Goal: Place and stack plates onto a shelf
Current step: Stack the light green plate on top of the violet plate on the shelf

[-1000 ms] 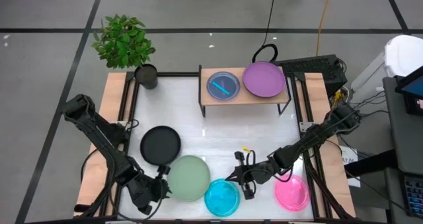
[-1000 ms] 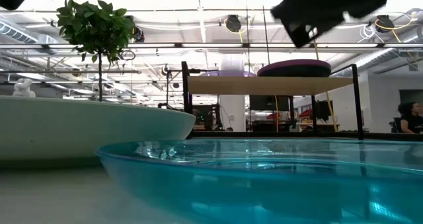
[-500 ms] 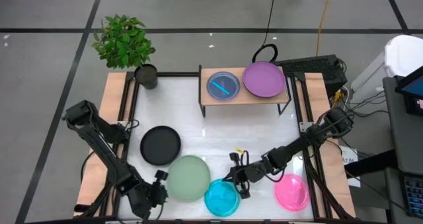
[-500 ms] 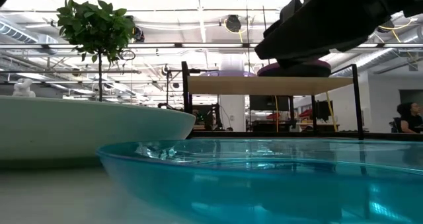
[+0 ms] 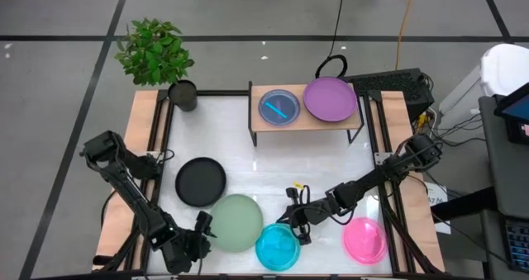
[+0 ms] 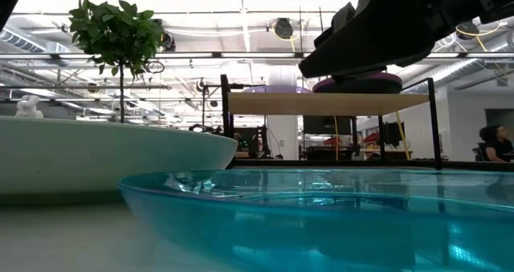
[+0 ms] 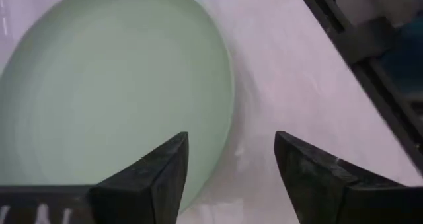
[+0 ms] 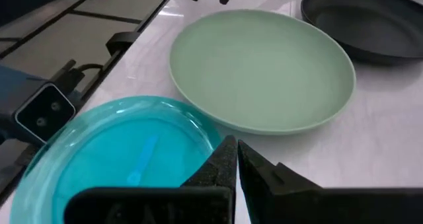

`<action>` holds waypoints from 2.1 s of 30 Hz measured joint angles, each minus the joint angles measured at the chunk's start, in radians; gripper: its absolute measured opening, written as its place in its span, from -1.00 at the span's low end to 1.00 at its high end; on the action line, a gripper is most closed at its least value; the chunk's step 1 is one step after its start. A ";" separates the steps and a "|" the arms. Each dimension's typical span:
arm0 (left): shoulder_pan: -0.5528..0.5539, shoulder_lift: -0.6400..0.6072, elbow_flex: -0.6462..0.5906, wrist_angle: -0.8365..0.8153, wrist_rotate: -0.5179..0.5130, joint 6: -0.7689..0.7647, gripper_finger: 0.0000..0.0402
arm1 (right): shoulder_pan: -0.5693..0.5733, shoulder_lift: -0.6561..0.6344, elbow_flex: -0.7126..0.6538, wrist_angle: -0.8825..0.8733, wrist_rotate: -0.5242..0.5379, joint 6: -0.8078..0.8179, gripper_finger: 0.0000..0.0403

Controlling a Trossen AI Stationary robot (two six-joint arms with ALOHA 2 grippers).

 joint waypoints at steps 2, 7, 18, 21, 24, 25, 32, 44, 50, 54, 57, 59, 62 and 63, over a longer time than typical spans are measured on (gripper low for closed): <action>0.000 0.023 0.000 -0.005 0.000 0.043 0.16 | -0.004 0.000 0.000 -0.005 0.000 -0.012 -1.00; 0.000 0.076 0.000 -0.004 -0.084 0.144 0.17 | -0.021 0.000 0.000 -0.017 -0.040 -0.018 -1.00; 0.017 0.078 0.000 -0.037 -0.067 0.278 -0.34 | -0.035 0.000 0.000 -0.020 -0.052 -0.025 -1.00; 0.023 0.078 -0.008 -0.023 -0.041 0.321 -0.49 | -0.036 0.000 0.000 -0.020 -0.052 -0.030 -1.00; 0.023 0.078 -0.023 -0.024 -0.035 0.359 -0.61 | -0.042 0.000 0.000 -0.020 -0.052 -0.030 -1.00; 0.023 0.078 -0.025 -0.024 -0.038 0.372 -0.64 | -0.044 0.000 0.000 -0.020 -0.052 -0.032 -1.00; 0.023 0.078 -0.026 0.016 -0.040 0.490 -0.94 | -0.067 0.000 0.000 -0.016 -0.043 -0.060 -1.00; 0.120 0.072 -0.025 0.043 -0.061 0.643 -0.94 | -0.083 -0.029 0.176 -0.294 0.003 -0.151 -0.96; 0.206 0.072 -0.025 0.055 -0.044 0.781 -0.94 | -0.048 -0.037 0.372 -0.707 -0.024 -0.202 -0.76; 0.270 0.072 -0.025 0.089 -0.041 0.900 -0.94 | -0.037 -0.037 0.402 -0.801 -0.022 -0.268 -0.59; 0.318 0.072 -0.025 0.125 -0.040 0.975 -0.94 | -0.037 -0.037 0.401 -0.831 -0.020 -0.296 -0.48; 0.343 0.072 -0.025 0.135 -0.038 1.012 -0.94 | -0.042 -0.037 0.388 -0.836 -0.019 -0.298 -0.44; 0.377 0.072 -0.025 0.137 -0.023 1.055 -0.94 | -0.048 -0.035 0.369 -0.860 -0.019 -0.302 -0.41; 0.386 0.072 -0.025 0.140 -0.015 1.062 -0.94 | -0.049 -0.035 0.364 -0.873 -0.019 -0.309 -0.40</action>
